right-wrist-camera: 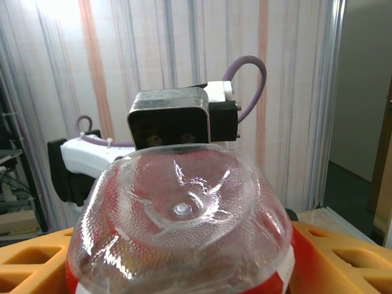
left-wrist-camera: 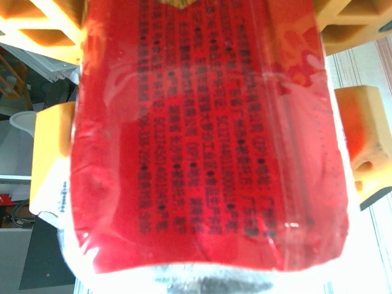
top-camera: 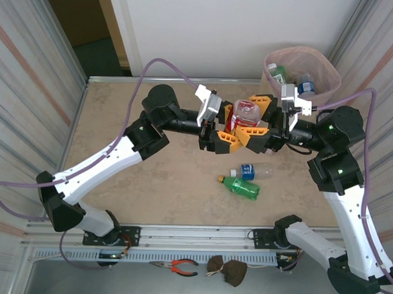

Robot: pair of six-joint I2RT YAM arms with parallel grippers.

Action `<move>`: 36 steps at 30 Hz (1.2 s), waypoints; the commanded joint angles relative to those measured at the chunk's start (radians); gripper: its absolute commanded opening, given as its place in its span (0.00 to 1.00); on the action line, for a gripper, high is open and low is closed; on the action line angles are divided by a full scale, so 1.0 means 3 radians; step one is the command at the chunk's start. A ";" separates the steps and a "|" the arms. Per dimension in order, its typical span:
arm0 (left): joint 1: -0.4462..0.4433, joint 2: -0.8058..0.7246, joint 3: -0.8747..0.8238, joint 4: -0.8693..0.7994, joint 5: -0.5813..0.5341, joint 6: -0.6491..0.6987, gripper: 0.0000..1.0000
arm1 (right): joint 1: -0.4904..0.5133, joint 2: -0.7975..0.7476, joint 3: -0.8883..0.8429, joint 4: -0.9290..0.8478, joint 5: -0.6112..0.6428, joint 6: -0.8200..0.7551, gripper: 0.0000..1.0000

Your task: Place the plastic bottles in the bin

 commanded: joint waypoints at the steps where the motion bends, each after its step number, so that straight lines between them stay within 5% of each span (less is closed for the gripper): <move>1: -0.0024 -0.0081 0.0101 0.0147 -0.0043 0.0066 0.64 | 0.0038 -0.0015 0.0053 0.0004 -0.0054 -0.0093 0.70; 20: -0.0026 -0.0199 -0.0008 0.0201 -0.0241 0.0112 0.77 | 0.0079 -0.0004 0.0121 0.0000 0.0104 -0.0108 0.51; 29: 0.0019 -0.0522 -0.0260 -0.0020 -0.0538 0.0301 0.83 | 0.0037 0.0045 0.0352 -0.0501 0.0748 -0.0550 0.51; 36: 0.0024 -0.0812 -0.0510 -0.0189 -0.0803 0.0418 0.83 | -0.0576 0.0300 0.0619 -0.0776 0.1008 -0.0623 0.51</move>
